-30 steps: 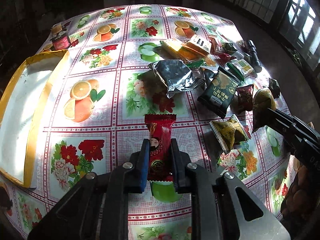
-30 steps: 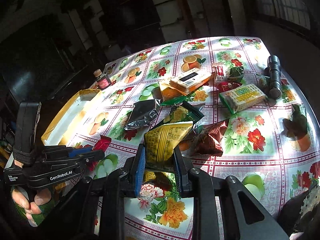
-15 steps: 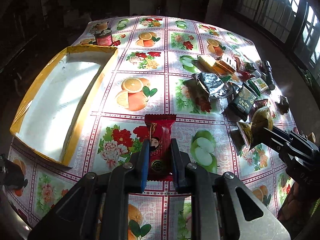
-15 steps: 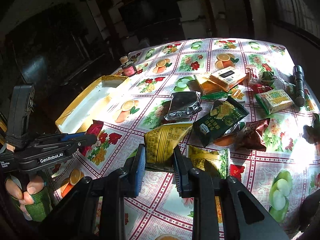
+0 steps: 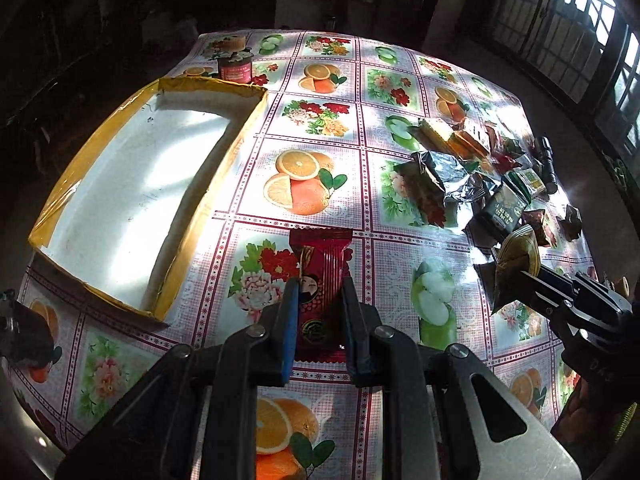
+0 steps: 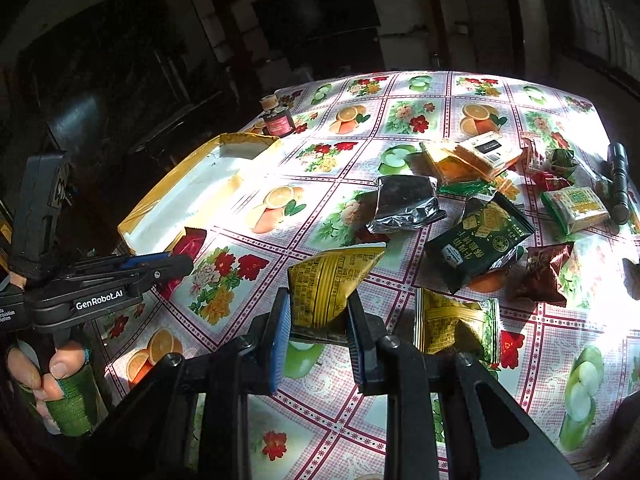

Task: Organize snacks
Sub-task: 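Carry both snacks into the white tray and open both grippers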

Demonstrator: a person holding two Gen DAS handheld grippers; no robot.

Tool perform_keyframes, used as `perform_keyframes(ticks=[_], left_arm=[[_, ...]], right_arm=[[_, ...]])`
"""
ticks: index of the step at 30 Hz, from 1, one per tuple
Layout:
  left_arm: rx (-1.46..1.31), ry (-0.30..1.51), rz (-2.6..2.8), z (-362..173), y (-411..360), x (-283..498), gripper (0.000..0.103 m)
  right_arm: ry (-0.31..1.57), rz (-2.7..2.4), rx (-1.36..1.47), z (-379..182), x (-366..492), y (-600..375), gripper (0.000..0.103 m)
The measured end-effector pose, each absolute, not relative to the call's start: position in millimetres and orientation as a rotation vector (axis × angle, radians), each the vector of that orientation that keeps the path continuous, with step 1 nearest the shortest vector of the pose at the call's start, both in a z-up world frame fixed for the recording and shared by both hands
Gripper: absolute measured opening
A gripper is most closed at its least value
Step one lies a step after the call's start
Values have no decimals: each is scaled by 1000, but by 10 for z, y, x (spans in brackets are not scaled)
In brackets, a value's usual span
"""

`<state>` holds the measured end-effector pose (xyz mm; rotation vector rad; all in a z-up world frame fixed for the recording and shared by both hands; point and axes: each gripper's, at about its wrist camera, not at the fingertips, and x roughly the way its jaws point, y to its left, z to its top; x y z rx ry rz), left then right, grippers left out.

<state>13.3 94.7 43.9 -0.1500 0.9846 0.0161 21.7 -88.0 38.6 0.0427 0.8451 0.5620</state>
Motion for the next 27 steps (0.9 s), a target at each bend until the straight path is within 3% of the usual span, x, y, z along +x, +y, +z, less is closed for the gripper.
perform_keyframes(ticks=[13,27], left_arm=[[-174,956,54,548,1195,50,21],[-332,930,313,645,2741,398,21]], right_arm=[[861,649,35,389,316,-539,26],[898,966,-59,409,912,1545,25]])
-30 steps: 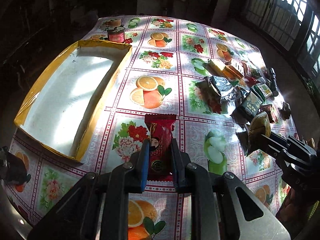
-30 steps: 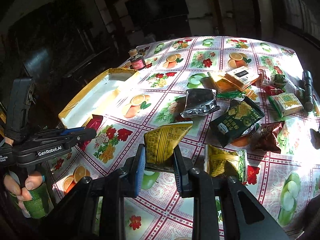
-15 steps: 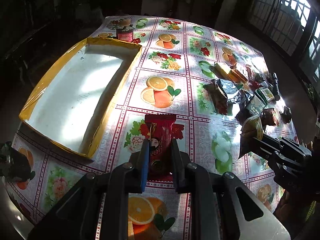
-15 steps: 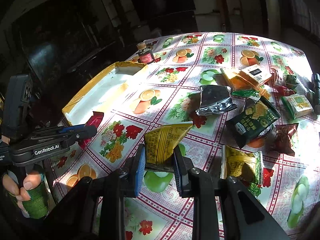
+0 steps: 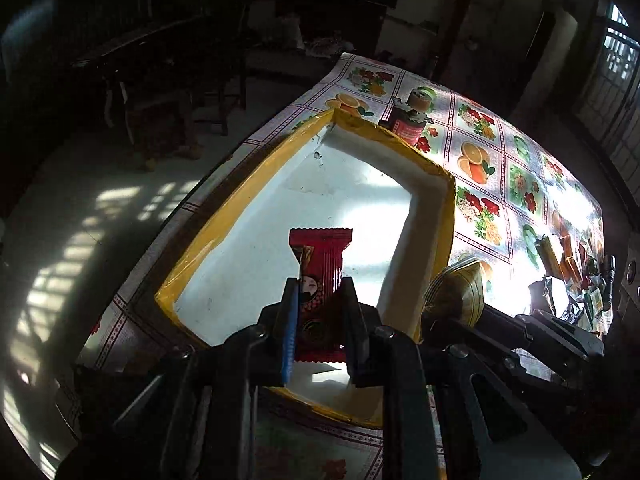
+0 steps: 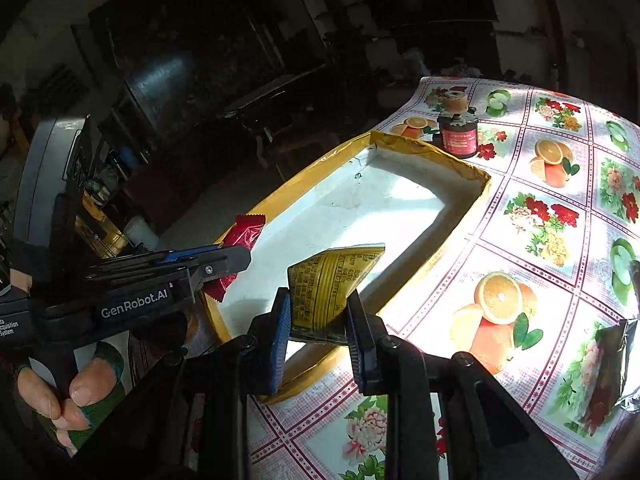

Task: Organize snacks
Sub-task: 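Carry both snacks into the white tray and open both grippers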

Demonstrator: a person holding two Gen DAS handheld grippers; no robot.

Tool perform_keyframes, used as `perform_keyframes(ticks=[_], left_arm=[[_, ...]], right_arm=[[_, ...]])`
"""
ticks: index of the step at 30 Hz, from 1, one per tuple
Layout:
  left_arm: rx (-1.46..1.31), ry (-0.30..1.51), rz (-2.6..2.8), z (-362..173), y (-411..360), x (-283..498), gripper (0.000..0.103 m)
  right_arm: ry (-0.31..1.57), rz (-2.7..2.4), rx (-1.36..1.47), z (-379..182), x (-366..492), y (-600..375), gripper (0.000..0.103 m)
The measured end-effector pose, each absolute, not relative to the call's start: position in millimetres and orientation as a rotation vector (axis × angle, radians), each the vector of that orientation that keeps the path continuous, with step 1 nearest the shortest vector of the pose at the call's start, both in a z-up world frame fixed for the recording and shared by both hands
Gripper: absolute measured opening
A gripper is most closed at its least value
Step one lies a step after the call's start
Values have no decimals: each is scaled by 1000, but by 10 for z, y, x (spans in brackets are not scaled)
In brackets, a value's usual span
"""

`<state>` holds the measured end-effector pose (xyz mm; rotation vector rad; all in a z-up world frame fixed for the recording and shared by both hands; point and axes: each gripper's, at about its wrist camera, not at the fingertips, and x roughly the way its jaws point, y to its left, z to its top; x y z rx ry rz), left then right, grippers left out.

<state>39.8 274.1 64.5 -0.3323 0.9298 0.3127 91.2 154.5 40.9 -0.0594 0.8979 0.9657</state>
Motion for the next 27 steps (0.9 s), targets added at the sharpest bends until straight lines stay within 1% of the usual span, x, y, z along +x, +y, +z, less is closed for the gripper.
perform_keyframes(ticks=[4,10,18,27], left_arm=[[-352,967,327,464,2835,474,21],[-359,1054,317,189,2774,443,21],[-328,1124,258,110,2413,210,21],[-311,1171,325,8,2414,391,22]], right_arm=[[963,1002,-148,199,879,1821,25],[1021,1012,-251,47,692,1761,25],[1020,1010,-399,110,401,1494,25],[1009,1014,-417,73,415,1628,27]])
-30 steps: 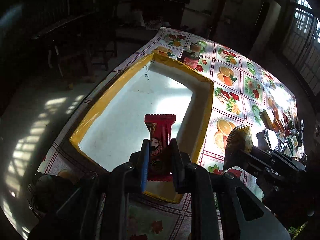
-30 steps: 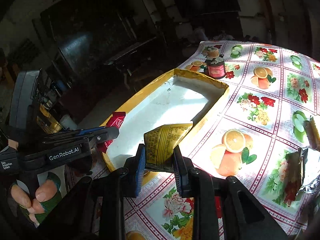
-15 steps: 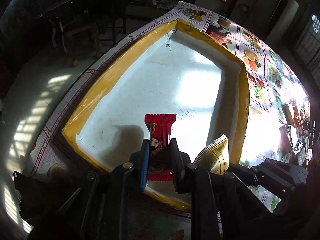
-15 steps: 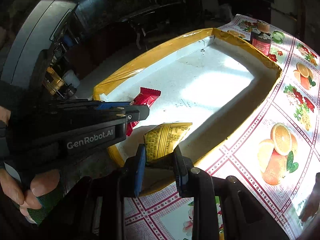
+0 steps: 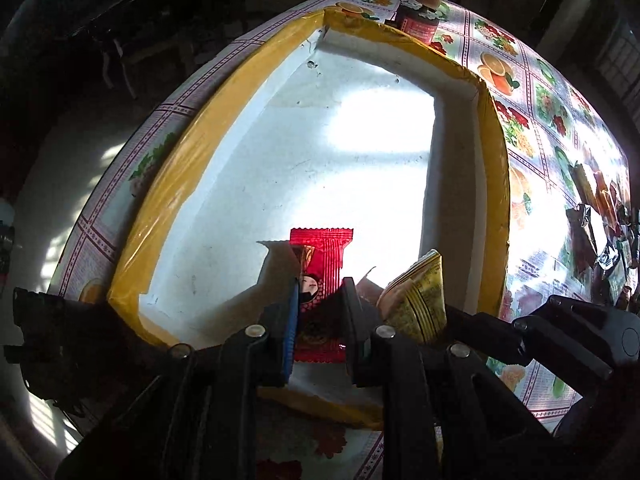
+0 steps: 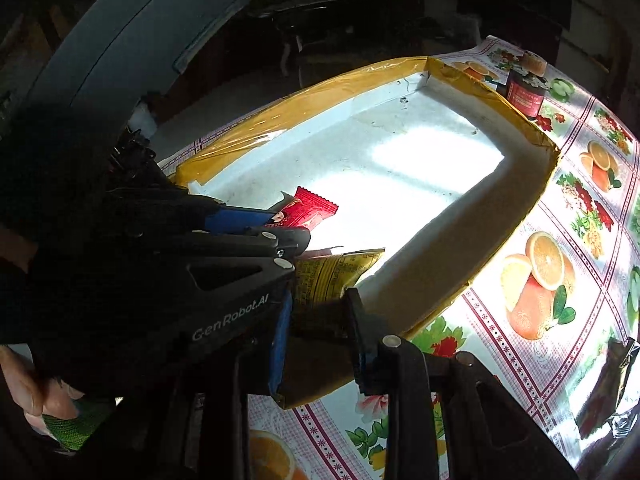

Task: Organize snacks
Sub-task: 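Carry both snacks into the white tray and open both grippers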

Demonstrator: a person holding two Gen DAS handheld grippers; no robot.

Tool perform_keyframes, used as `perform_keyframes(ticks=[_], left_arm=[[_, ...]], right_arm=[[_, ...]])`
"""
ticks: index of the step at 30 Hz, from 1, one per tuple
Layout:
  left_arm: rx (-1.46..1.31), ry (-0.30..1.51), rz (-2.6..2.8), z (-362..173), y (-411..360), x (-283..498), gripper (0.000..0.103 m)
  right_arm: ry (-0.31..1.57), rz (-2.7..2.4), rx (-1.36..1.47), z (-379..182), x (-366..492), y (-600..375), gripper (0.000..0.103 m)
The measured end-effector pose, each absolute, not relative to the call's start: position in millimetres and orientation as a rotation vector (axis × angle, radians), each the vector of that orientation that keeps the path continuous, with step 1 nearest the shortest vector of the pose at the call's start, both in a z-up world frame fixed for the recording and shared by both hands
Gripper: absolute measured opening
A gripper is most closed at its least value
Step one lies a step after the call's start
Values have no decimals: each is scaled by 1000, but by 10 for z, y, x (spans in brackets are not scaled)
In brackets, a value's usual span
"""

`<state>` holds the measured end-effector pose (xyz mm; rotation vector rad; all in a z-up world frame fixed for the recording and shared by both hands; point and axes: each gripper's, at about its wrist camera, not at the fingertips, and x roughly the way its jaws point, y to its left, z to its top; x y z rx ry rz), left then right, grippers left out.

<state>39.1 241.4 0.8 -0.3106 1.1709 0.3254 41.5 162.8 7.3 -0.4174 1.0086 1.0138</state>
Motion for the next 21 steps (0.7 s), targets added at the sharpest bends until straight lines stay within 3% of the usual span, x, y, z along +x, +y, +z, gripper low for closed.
perform_keyframes(ticks=[3,5,7,9,10,12,21], left_arm=[[-335,1166,303,37,2453,367,27],[-333,1142,294,95,2429,344,52],[-316,1108,301,187,2376,298,66],[-308,1079,293,292,2290,270,67],[-303,1063,279,347,2223,262,68],[-280,1045,252,426,2057,269,75],[-188,1073,84,403,1114,484,81]], right_arm=[[981,1009,-378,167,359,1517,35],[952,994,-341,275,291,1363,44],[927,977,-293,389,242,1158,46],[888,963,-227,513,170,859,48],[875,948,-195,546,142,707,54],[868,896,-128,559,112,354,58],[900,554,98,252,236,-1200,58]])
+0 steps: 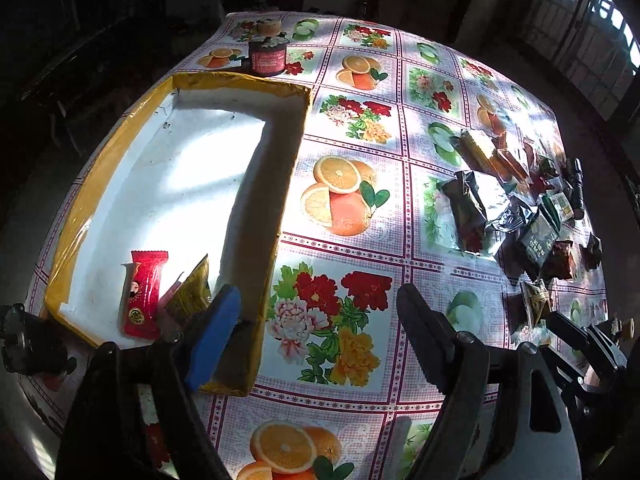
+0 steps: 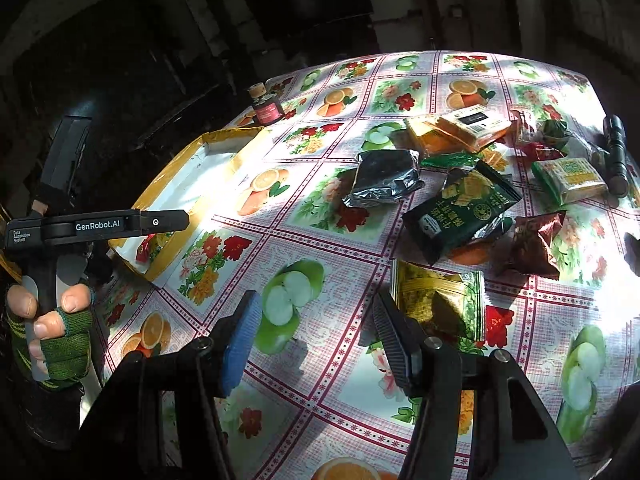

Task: Organize snacks
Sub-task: 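Carry both snacks into the white tray and open both grippers, then grasp the silver foil bag with left gripper while right gripper grasps green bag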

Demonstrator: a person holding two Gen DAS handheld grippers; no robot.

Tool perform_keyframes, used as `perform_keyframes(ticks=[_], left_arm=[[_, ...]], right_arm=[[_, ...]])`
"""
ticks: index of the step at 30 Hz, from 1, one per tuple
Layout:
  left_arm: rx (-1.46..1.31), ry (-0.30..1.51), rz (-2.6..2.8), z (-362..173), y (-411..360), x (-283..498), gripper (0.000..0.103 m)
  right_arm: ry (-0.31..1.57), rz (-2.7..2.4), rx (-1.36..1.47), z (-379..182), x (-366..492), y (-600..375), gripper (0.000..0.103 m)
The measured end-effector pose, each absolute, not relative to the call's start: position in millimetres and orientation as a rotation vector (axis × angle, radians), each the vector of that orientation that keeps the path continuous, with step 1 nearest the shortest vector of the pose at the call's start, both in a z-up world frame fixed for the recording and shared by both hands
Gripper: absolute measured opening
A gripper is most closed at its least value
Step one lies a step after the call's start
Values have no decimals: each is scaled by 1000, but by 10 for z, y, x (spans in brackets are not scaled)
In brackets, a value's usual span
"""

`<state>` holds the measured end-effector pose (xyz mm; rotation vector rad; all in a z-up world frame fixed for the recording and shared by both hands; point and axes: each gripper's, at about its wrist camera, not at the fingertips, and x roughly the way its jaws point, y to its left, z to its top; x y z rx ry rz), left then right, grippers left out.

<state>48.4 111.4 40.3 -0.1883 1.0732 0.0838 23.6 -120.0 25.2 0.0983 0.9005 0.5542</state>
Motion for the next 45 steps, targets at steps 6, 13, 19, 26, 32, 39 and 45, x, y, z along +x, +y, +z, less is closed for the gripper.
perform_keyframes(ticks=[6,13,19,26,32,39,45], left_arm=[[-142,1113,22,325,689,601,81],[-122,1118,-2,328,489,667,81],[-151,1124,-34,339,345,886,81],[-199,1145,-95,307,23,1417,81],[-230,1168,-83,147,-138,1848,81],[-234,1219,-63,-81,-326,2109,83],[-124,1192,-13,-124,-487,2187,83]], right_arm=[[898,461,146,178,236,-1632,59],[906,451,139,96,283,-1685,65],[908,427,105,36,340,-1675,68],[901,425,64,19,454,-1616,73],[920,429,36,-37,569,-1572,75],[944,444,18,-105,655,-1534,77],[938,426,-42,-116,685,-1494,77]])
